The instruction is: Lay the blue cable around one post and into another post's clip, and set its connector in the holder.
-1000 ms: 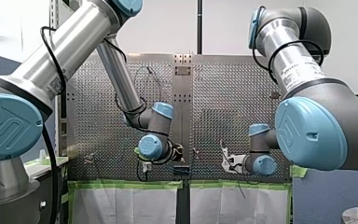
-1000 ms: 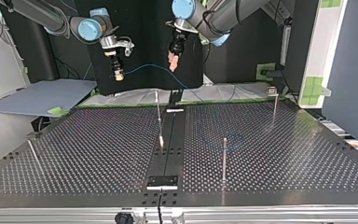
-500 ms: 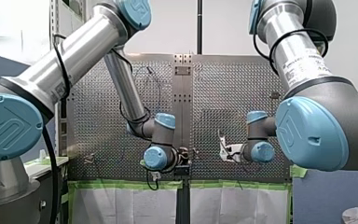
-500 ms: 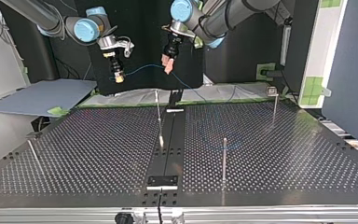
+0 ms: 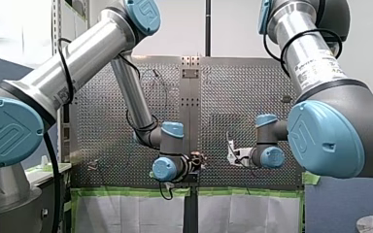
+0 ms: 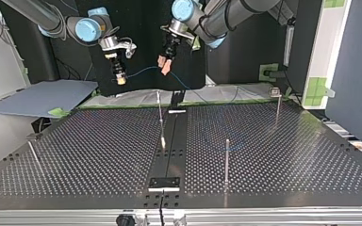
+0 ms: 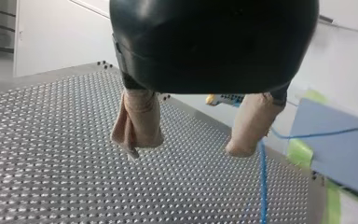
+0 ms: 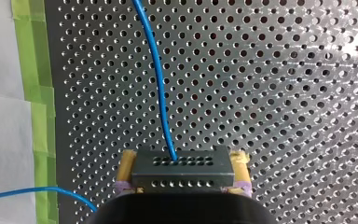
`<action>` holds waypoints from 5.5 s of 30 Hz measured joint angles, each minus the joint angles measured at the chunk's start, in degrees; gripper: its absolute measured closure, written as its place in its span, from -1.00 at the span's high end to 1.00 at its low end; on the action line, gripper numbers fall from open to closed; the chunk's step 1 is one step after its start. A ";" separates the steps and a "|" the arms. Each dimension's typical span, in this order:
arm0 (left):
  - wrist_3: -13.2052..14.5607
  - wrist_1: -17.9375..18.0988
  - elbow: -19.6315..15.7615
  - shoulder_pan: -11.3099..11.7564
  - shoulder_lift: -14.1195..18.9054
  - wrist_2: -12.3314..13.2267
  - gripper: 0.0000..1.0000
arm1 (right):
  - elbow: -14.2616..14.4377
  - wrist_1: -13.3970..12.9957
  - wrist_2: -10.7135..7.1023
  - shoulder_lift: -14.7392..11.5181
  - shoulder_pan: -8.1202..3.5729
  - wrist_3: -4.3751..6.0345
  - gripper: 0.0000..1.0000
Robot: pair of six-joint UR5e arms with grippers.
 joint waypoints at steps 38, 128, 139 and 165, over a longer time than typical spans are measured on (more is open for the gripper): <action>-0.47 -11.65 5.43 0.26 -1.07 -2.82 1.00 | 0.00 -0.13 0.17 -0.70 1.54 0.78 -0.98; 4.60 -9.44 5.46 4.32 -1.50 3.36 -1.00 | -0.21 -3.79 -1.71 -0.75 2.61 4.14 -0.98; 2.41 -6.13 8.02 3.77 -5.84 3.42 -1.00 | -1.17 -5.69 1.18 0.20 2.47 5.12 -0.98; 2.19 -8.41 14.00 4.83 -9.60 4.17 -1.00 | -6.83 -3.45 3.68 5.76 0.77 5.76 -0.98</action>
